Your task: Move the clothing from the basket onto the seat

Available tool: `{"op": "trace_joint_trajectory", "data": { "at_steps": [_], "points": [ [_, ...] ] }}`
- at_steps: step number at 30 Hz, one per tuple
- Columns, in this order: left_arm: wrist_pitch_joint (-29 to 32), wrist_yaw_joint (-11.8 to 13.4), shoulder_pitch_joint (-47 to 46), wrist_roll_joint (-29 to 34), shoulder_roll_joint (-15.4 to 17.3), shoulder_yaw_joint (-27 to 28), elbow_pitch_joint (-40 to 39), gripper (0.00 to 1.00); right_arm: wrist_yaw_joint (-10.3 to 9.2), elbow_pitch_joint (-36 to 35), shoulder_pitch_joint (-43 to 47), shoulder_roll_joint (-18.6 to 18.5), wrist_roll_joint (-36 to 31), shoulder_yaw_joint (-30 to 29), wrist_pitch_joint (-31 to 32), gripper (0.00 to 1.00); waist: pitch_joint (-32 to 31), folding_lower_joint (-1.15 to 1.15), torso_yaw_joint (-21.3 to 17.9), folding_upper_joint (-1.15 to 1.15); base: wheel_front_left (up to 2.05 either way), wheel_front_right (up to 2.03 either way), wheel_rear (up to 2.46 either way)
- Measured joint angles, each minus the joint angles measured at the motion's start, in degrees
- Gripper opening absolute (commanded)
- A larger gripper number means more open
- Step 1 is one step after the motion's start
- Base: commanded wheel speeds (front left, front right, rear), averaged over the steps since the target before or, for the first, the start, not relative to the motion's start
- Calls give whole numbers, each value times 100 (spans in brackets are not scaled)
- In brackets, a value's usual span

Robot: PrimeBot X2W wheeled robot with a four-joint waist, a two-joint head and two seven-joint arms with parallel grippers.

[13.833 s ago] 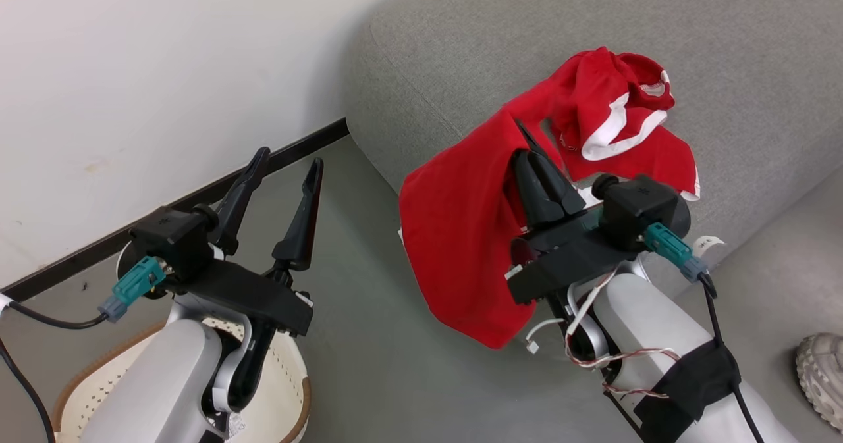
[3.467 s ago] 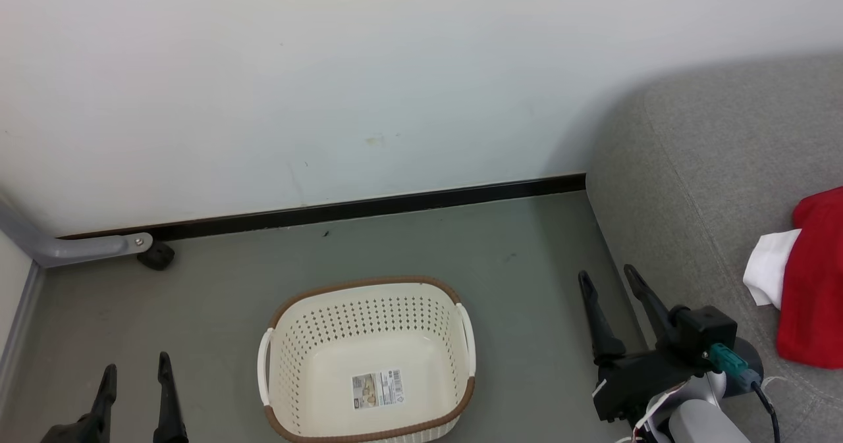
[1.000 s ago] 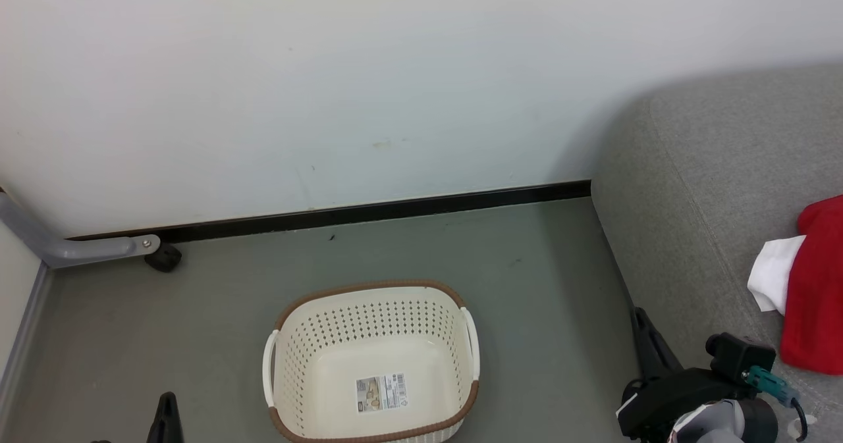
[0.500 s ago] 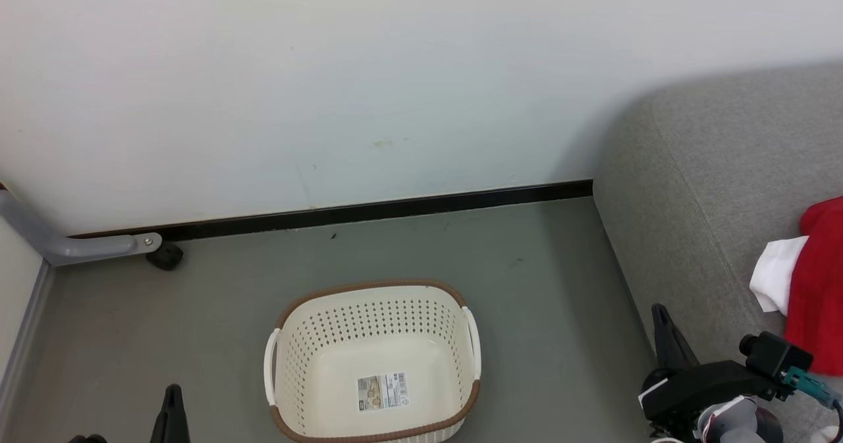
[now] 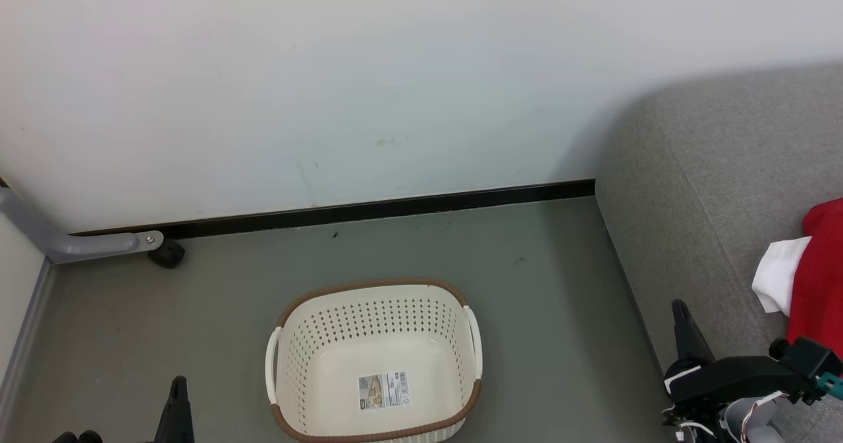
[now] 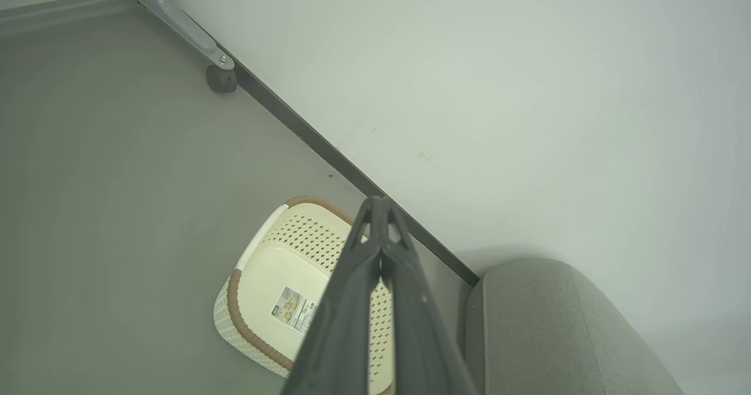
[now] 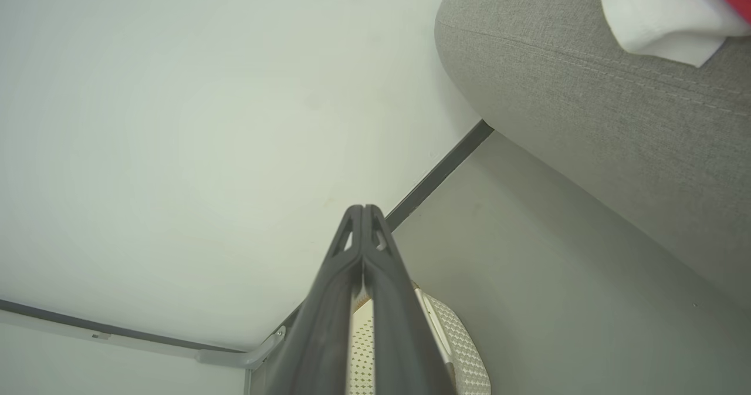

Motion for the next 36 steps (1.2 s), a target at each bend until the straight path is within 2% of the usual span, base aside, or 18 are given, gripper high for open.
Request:
{"op": "trace_joint_trajectory", "data": {
  "at_steps": [36],
  "points": [
    [727, -481, -466, -2470, -325, 283, 49, 0, 300, -455, 209, 11, 2828, -904, 708, 0, 29, 0, 58, 0, 0, 0, 0]
  ]
}}
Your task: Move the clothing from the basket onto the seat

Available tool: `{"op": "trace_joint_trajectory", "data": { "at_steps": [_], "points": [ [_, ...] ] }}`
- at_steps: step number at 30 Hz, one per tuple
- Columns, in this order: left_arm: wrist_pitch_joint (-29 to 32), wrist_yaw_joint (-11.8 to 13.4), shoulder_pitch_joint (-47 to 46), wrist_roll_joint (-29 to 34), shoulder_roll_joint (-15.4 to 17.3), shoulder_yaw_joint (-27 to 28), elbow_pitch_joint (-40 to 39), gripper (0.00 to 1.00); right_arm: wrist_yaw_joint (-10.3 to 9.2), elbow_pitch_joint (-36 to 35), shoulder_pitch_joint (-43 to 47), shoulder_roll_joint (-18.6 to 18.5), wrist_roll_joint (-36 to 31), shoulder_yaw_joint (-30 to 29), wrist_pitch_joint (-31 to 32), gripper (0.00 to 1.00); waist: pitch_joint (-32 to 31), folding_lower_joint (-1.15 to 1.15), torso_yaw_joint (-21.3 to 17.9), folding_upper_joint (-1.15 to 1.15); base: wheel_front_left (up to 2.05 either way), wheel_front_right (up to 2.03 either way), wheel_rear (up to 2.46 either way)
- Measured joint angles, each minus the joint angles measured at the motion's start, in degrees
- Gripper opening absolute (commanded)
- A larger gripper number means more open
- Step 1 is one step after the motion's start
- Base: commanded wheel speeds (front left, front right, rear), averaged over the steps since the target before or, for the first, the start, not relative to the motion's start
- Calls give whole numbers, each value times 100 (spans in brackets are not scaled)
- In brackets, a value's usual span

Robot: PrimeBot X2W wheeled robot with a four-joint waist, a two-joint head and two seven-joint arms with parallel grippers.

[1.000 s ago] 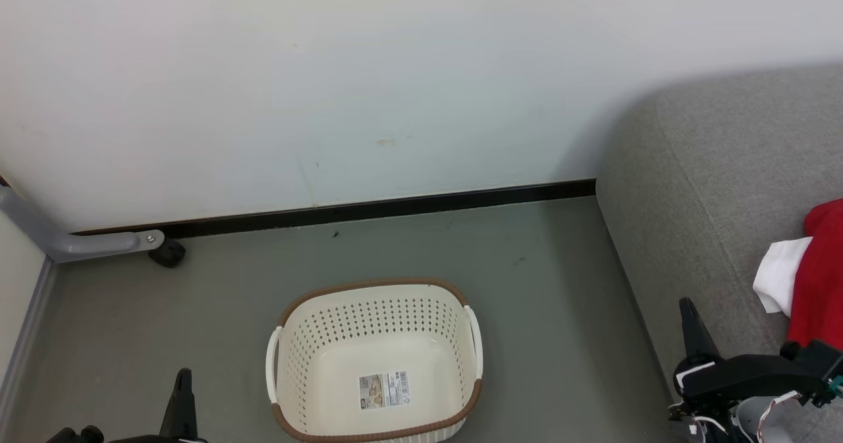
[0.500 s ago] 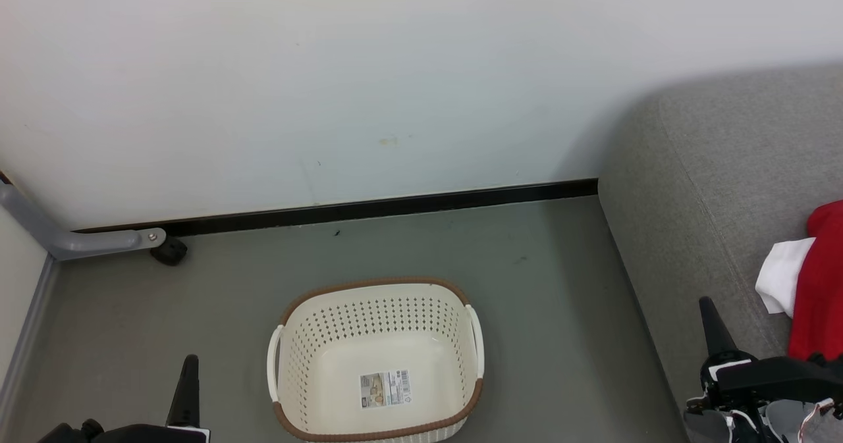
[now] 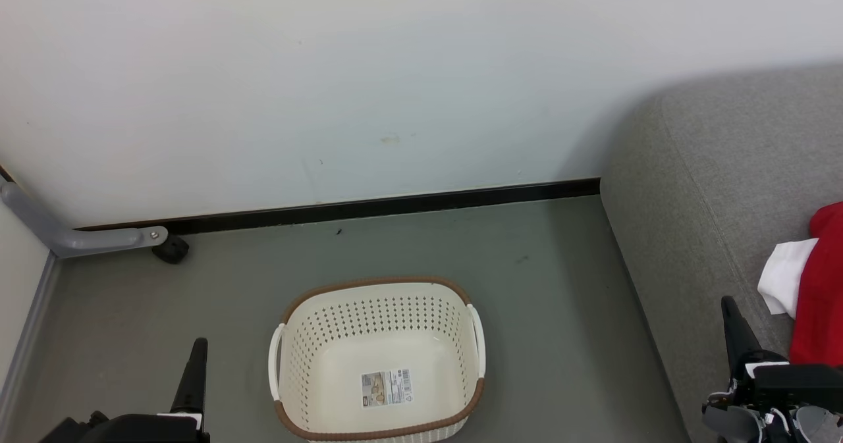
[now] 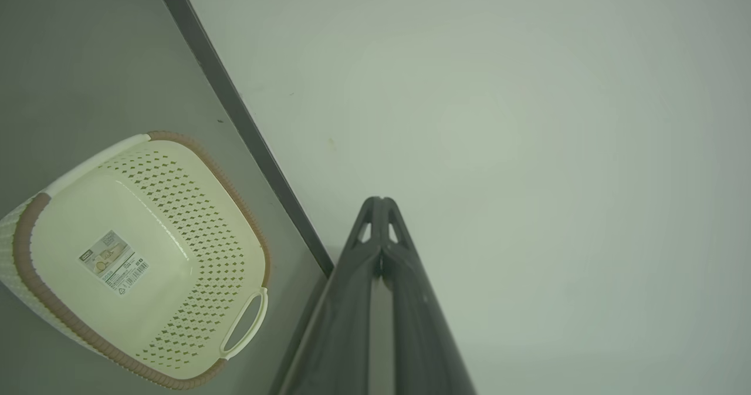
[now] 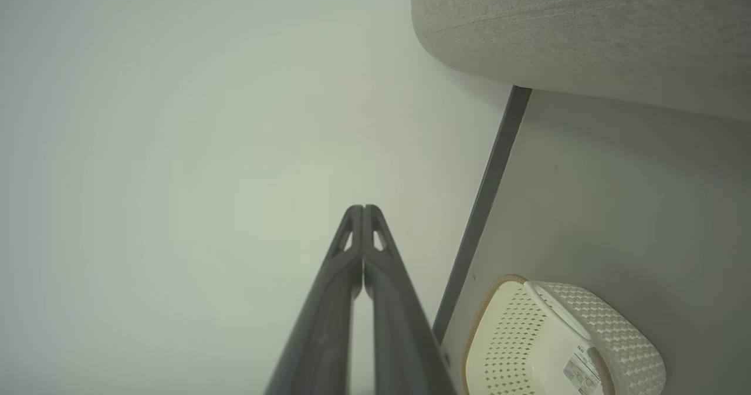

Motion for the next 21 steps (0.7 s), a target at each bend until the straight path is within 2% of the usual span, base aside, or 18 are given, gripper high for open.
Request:
{"op": "trace_joint_trajectory", "data": {
  "at_steps": [11, 21],
  "points": [
    [247, -126, -137, -859, -119, 114, 26, 0, 108, -159, 29, 4, 1021, -318, 252, 0, 10, 0, 21, 0, 0, 0, 0],
    [247, -168, -194, -979, -136, 121, 32, 0, 119, -172, 35, 5, 1073, -349, 252, 0, 10, 0, 22, 0, 0, 0, 0]
  ]
}}
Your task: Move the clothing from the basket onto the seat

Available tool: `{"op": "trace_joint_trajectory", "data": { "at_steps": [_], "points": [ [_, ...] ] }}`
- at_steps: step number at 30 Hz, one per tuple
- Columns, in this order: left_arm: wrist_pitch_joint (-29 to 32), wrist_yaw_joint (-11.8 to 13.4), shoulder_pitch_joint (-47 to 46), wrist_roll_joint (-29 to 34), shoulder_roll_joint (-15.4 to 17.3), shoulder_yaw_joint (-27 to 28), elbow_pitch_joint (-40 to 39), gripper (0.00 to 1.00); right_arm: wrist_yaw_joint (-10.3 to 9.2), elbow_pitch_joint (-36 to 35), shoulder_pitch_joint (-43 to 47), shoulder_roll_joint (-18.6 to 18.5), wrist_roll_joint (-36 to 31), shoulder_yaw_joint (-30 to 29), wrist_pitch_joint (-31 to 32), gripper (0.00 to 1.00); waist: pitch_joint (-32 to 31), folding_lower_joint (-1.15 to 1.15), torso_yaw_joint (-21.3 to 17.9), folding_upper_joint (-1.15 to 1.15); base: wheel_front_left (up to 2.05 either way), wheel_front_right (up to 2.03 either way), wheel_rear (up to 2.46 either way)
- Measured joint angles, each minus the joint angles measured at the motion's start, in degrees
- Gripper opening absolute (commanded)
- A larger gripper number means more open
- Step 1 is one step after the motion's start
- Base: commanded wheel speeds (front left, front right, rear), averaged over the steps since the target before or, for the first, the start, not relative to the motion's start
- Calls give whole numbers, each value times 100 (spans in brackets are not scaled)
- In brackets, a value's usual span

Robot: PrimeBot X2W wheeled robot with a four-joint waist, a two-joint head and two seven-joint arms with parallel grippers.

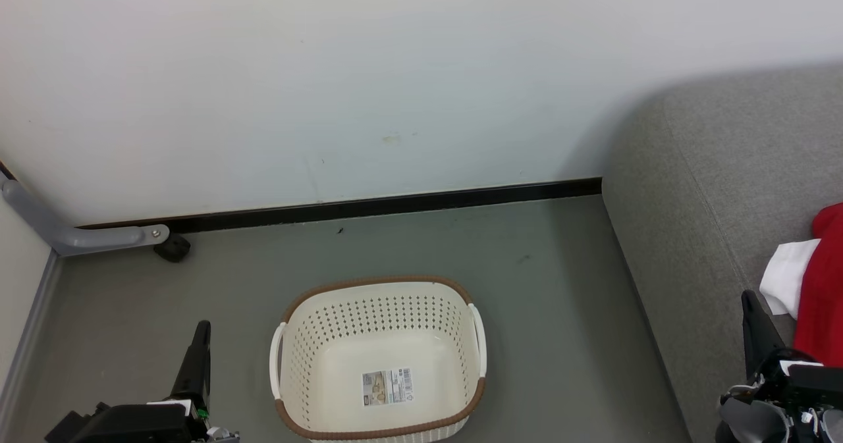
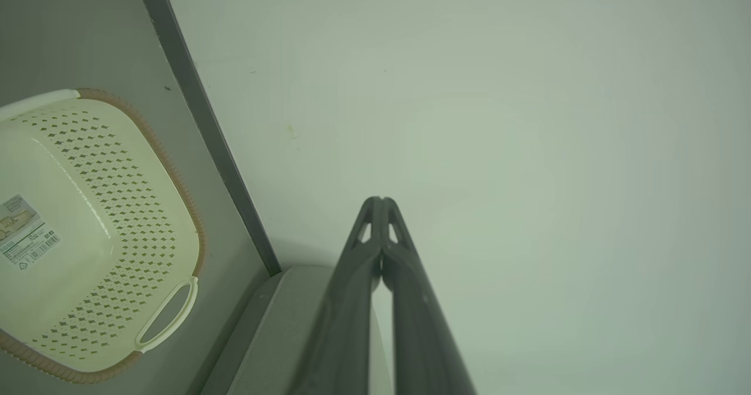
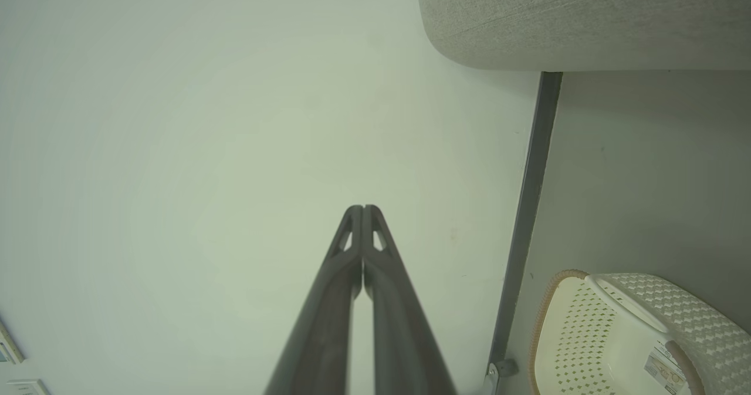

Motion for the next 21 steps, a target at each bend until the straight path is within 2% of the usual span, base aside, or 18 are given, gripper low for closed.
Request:
{"op": "trace_joint_trajectory", "data": {
  "at_steps": [21],
  "points": [
    [0, 0, 0, -1, -1, 0, 0, 0, 0, -4, 5, 1, 0, 0, 0, 0, 0, 0, 0, 0, 0, 0, 0]
  ]
}}
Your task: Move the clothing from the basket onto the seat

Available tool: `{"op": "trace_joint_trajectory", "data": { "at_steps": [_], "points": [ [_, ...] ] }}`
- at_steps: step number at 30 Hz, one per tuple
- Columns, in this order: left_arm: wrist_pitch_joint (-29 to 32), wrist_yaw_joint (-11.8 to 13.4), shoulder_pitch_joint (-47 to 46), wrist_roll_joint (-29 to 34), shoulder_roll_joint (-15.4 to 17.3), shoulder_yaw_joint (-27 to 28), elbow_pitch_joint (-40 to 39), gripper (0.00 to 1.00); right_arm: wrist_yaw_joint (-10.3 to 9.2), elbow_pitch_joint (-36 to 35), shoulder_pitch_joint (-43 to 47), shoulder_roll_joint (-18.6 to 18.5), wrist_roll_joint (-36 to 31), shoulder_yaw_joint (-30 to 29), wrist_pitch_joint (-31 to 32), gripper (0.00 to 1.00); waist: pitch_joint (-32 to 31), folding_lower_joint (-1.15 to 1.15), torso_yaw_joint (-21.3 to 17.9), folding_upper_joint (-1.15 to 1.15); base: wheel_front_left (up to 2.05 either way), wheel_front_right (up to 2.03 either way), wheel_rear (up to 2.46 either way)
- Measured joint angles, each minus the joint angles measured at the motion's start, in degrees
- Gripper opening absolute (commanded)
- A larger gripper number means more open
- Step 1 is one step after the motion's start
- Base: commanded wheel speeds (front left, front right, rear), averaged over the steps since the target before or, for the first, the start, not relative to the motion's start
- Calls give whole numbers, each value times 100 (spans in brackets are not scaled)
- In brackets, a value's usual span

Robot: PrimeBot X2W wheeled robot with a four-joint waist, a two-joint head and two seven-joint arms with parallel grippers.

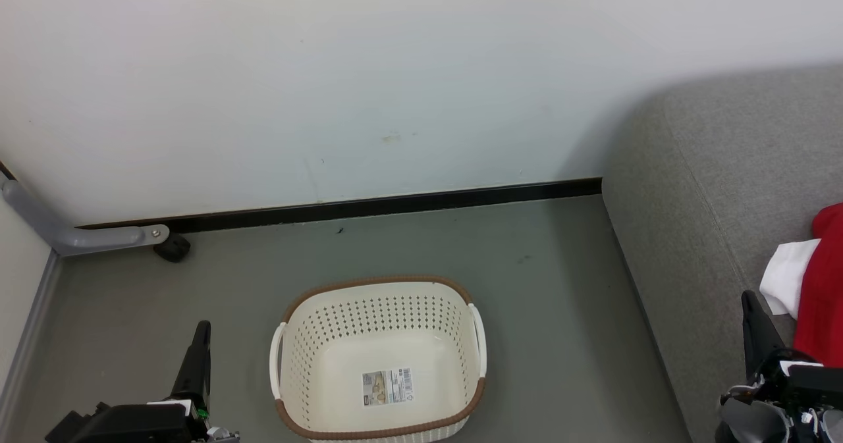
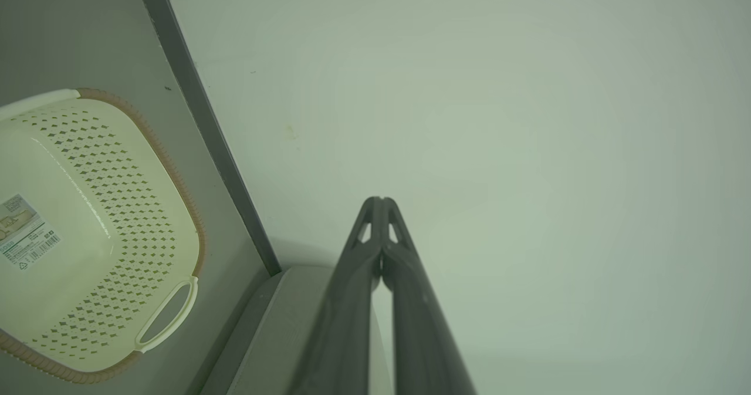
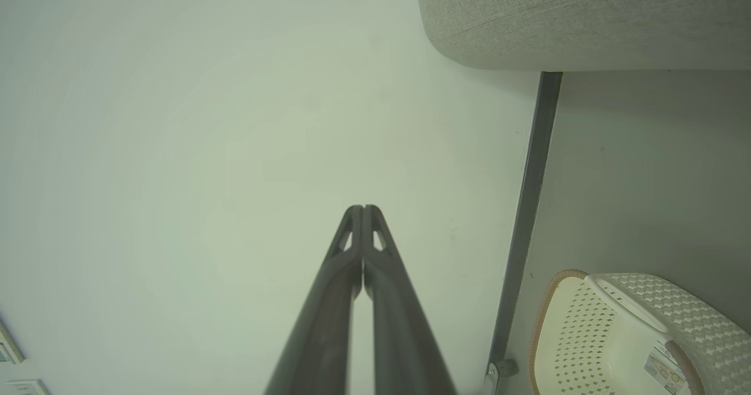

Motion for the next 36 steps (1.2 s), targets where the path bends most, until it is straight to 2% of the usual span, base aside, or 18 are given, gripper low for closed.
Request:
{"op": "trace_joint_trajectory", "data": {
  "at_steps": [36],
  "points": [
    [0, 0, 0, 0, -1, 0, 0, 0, 0, -2, 13, 1, 0, 0, 0, 0, 1, 0, 0, 0, 0, 0, 0]
  ]
}}
